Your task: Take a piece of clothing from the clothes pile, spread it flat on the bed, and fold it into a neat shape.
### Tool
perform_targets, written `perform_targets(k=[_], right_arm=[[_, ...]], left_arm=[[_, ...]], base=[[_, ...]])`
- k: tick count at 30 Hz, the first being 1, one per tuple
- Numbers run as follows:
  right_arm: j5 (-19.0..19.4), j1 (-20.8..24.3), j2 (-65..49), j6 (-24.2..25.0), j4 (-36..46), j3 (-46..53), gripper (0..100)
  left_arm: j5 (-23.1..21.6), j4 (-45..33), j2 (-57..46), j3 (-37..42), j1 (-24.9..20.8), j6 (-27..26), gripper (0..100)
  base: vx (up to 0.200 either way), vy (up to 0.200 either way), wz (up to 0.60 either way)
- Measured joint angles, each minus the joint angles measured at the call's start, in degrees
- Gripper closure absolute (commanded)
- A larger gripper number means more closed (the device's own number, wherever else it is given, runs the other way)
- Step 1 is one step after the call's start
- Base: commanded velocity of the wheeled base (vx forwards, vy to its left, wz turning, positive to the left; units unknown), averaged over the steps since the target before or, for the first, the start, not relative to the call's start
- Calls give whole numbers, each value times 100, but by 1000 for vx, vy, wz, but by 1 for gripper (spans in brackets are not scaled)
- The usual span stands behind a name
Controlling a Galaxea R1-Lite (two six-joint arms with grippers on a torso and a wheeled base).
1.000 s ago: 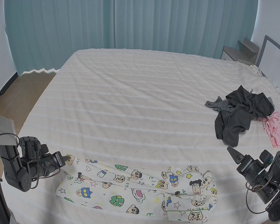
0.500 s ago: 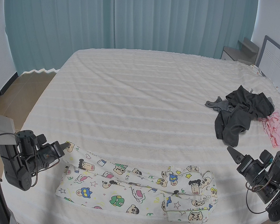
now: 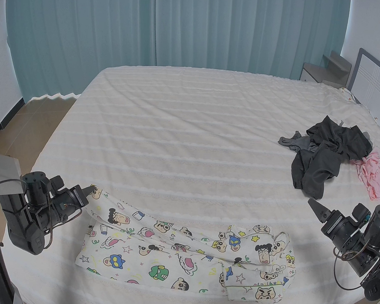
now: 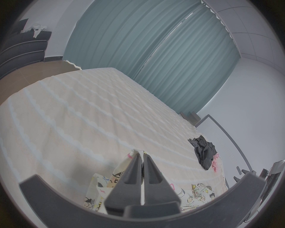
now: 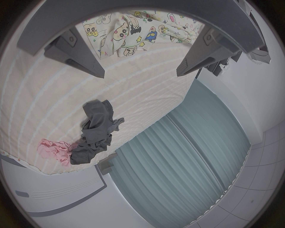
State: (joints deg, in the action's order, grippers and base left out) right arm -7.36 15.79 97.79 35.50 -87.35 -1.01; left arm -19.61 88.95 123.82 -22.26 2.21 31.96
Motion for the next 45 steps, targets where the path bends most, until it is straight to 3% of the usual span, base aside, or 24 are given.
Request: perform_targets(k=[26, 33, 45], right_arm=[[-2, 33, 0, 0, 0, 0, 0], [-2, 37, 0, 7, 0, 0, 0], [0, 37, 2, 30, 0, 0, 0]], left_arm=[[-6, -49, 16, -761, -116, -123, 100], [-55, -55, 35, -594, -30, -495, 100], [-716, -9, -54, 324, 252, -1079, 100]], base=[[0, 0, 0], [0, 0, 0], [0, 0, 0]])
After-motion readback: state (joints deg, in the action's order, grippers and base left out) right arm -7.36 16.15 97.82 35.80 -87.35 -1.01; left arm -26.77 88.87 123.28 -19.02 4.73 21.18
